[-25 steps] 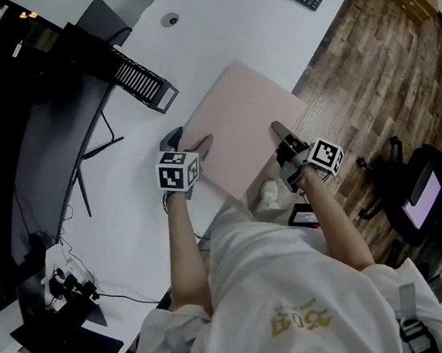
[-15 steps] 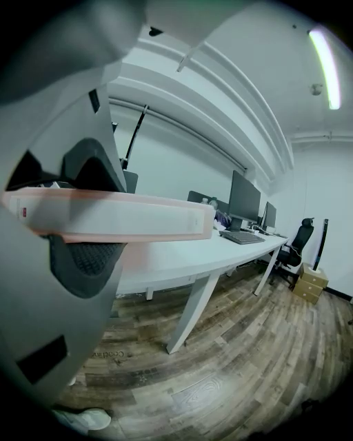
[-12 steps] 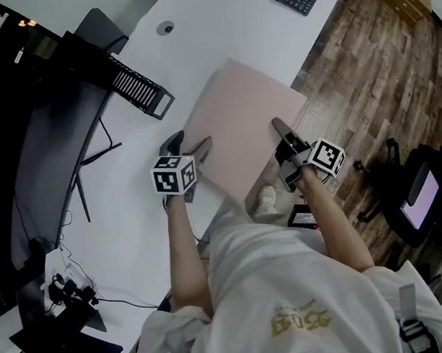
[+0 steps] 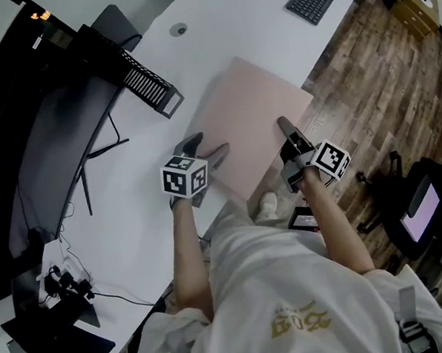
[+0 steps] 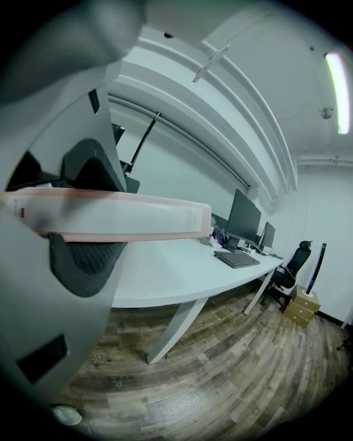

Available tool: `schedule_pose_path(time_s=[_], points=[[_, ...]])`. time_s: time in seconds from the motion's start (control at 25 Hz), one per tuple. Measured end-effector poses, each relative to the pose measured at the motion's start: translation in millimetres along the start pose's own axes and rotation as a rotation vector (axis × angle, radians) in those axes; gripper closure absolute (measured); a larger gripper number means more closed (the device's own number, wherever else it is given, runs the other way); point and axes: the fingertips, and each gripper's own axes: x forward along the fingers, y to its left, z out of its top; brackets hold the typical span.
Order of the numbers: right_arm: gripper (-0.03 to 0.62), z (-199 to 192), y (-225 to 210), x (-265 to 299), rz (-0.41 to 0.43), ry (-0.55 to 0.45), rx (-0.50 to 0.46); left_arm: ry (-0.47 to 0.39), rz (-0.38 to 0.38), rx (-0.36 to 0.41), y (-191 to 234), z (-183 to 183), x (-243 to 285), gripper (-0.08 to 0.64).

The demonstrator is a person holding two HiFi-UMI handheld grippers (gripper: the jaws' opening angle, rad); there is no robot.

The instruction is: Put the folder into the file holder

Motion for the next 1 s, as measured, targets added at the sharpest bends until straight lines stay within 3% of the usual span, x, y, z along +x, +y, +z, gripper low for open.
schedule_pose_path(time_s=[0.32, 0.52, 0.64, 1.0], points=[[0.413, 5.4, 22.1, 4.2, 0.015, -0.007, -0.093, -0.071, -0.071, -0.038, -38.8, 20.0, -4.4, 0.212], [0.414, 2.6, 32.8, 7.9, 0.016, 0.002, -0.134, -0.033, -0.1, -0.043, -53.3, 15.1, -6.4, 0.207], [0.413, 0.4, 42.5, 10.0, 0.027, 0.013, -0.129, -0.018, -0.093, -0.032, -58.6, 10.8, -4.7, 0.206], [0.413, 1.3, 78.9, 13.4, 0.087, 0.032, -0.206, -0.102, -0.043, -0.04, -57.1, 26.0, -14.9, 0.216]])
